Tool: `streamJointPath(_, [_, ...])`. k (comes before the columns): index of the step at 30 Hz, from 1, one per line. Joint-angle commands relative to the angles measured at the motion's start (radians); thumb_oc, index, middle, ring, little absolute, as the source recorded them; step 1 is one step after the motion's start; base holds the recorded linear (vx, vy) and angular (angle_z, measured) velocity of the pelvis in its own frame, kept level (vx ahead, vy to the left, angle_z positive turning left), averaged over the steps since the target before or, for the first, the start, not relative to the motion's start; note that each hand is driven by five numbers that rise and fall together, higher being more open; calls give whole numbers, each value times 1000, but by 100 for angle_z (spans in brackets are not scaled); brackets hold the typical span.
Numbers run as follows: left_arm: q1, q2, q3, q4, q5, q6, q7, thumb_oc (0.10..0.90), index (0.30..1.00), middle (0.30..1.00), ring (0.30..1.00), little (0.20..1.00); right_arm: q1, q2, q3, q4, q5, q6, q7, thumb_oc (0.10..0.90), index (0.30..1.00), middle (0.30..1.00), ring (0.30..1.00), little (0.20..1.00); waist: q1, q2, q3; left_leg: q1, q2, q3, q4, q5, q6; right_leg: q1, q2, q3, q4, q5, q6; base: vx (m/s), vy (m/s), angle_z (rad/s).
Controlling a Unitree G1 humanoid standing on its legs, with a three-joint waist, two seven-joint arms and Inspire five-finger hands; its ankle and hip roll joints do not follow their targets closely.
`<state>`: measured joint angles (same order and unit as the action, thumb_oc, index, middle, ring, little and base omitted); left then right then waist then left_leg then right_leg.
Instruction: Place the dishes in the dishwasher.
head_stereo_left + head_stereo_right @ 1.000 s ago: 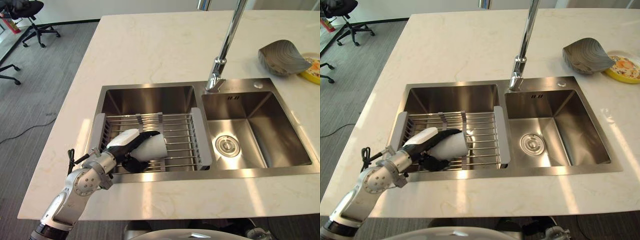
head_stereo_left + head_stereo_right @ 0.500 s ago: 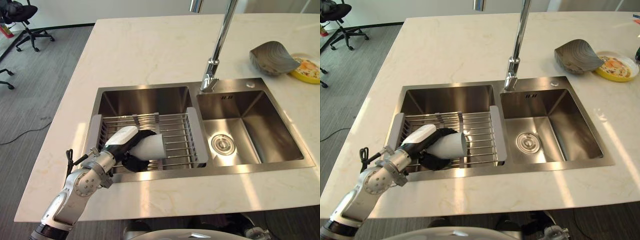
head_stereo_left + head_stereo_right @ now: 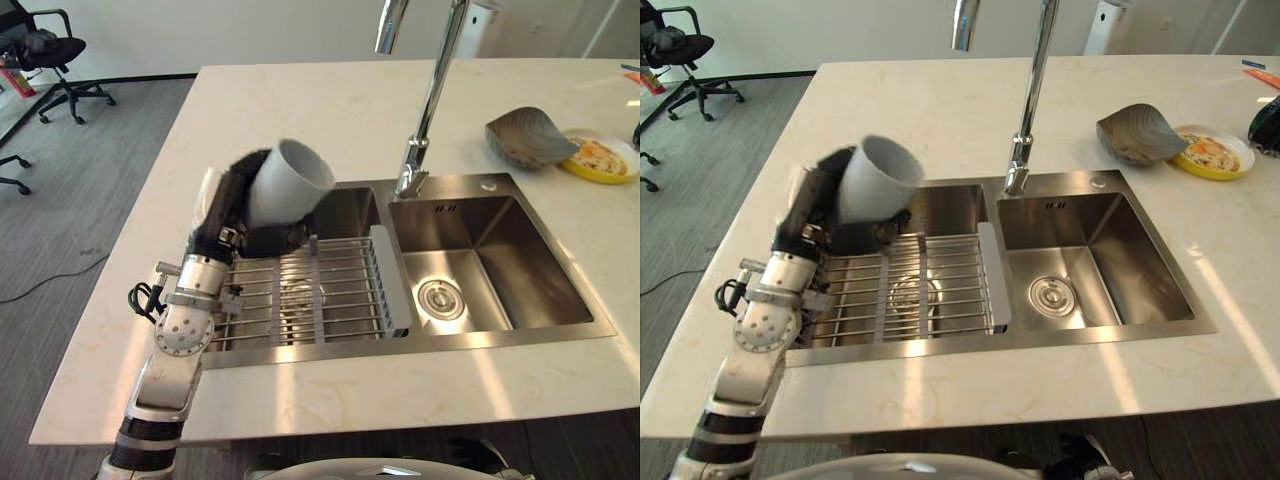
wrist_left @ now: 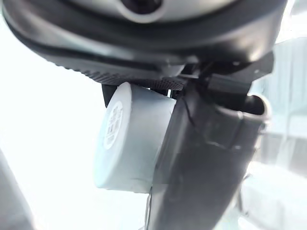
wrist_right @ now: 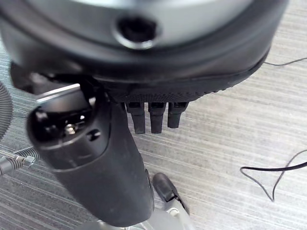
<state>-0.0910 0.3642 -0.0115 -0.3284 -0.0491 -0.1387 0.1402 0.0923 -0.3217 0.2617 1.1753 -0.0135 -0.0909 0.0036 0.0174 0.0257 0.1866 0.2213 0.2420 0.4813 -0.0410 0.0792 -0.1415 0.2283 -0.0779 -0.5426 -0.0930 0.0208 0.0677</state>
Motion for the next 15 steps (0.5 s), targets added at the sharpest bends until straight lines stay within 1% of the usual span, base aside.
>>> streamJointPath(1, [-93, 11, 75, -151, -99, -173, 120, 400, 300, 300, 300, 300, -56, 24, 29, 21, 53, -23, -24, 800, 900, 900, 900, 900, 4, -19, 9, -76, 37, -25, 39, 66, -68, 38, -38, 8, 12, -85, 38, 0, 0, 0])
streamJointPath(3, [-85, 5, 87, -156, -96, -182, 139, 400, 300, 300, 300, 300, -60, 28, 32, 21, 59, -24, -27, 800, 900, 900, 900, 900, 9, -17, 9, -87, 37, -30, 49, 77, -74, 33, -40, 12, 10, -81, 39, -18, -7, -1])
streamJointPath(5, [-59, 3, 105, -159, -93, -191, 163, 400, 300, 300, 300, 300, -62, 30, 29, 16, 64, -26, -34, 800, 900, 900, 900, 900, 22, -7, 12, -108, 39, -40, 44, 127, -94, 12, -51, 5, 6, -64, 43, -44, -6, -1])
streamJointPath(6, [-59, 3, 105, -159, -93, -191, 163, 400, 300, 300, 300, 300, -62, 30, 29, 16, 64, -26, -34, 800, 900, 900, 900, 900, 22, -7, 12, -108, 39, -40, 44, 127, -94, 12, -51, 5, 6, -64, 43, -77, 21, -3])
streamJointPath(7, [-52, 5, 107, -159, -81, -191, 170, 400, 300, 300, 300, 300, -62, 29, 21, 18, 75, -28, -39, 800, 900, 900, 900, 900, 28, 3, 18, -123, 46, -37, 28, 165, -105, 2, -59, -9, 6, -58, 50, -110, 63, -1])
streamJointPath(8, [-53, 5, 105, -164, -82, -194, 172, 400, 300, 300, 300, 300, -64, 22, 10, 20, 82, -28, -42, 800, 900, 900, 900, 900, 27, 8, 15, -148, 48, -41, 9, 197, -112, -11, -72, -28, 6, -53, 54, -273, 125, 9])
streamJointPath(9, [-54, 1, 108, -160, -84, -198, 181, 400, 300, 300, 300, 300, -67, 13, -1, 22, 86, -27, -48, 800, 900, 900, 900, 900, 43, 13, 24, -189, 62, -65, -8, 237, -120, -27, -108, -60, 6, -45, 66, -214, 103, 33])
streamJointPath(10, [-54, 1, 107, -160, -84, -198, 181, 400, 300, 300, 300, 300, -67, 13, -2, 22, 86, -27, -48, 800, 900, 900, 900, 900, 39, 13, 22, -194, 61, -70, -8, 239, -120, -28, -109, -65, 6, -45, 66, -227, 62, 71])
streamJointPath(11, [-53, -1, 112, -164, -94, -202, 180, 400, 300, 300, 300, 300, -72, 8, -4, 22, 83, -28, -47, 800, 900, 900, 900, 900, 43, 11, 19, -194, 55, -136, -9, 229, -120, -44, -118, -68, 6, -41, 70, -255, -83, 87])
streamJointPath(12, [-57, -13, 110, -160, -82, -203, 181, 400, 300, 300, 300, 300, -64, 0, -16, 19, 83, -29, -47, 800, 900, 900, 900, 900, 34, 5, 10, -162, 50, -169, 49, 172, -120, -72, -123, -79, 6, -29, 59, -256, -83, 73])
streamJointPath(13, [-57, -14, 110, -160, -82, -203, 181, 400, 300, 300, 300, 300, -64, 0, -17, 19, 83, -29, -47, 800, 900, 900, 900, 900, 33, 5, 10, -164, 50, -170, 51, 171, -120, -71, -123, -80, 6, -29, 59, -450, -187, 53])
streamJointPath(14, [-79, -16, 84, -160, -78, -202, 171, 400, 300, 300, 300, 300, -53, -17, -46, 16, 102, -33, -57, 800, 900, 900, 900, 900, -12, -2, -16, -75, 57, -111, 158, 101, -120, -106, -127, -111, 14, -35, 36, -402, -127, 32])
streamJointPath(15, [-88, -12, 71, -165, -82, -205, 162, 400, 300, 300, 300, 300, -46, -21, -57, 16, 114, -33, -59, 800, 900, 900, 900, 900, -28, -4, -26, -25, 52, -102, 222, 83, -120, -124, -130, -135, 16, -26, 21, -559, -143, 87])
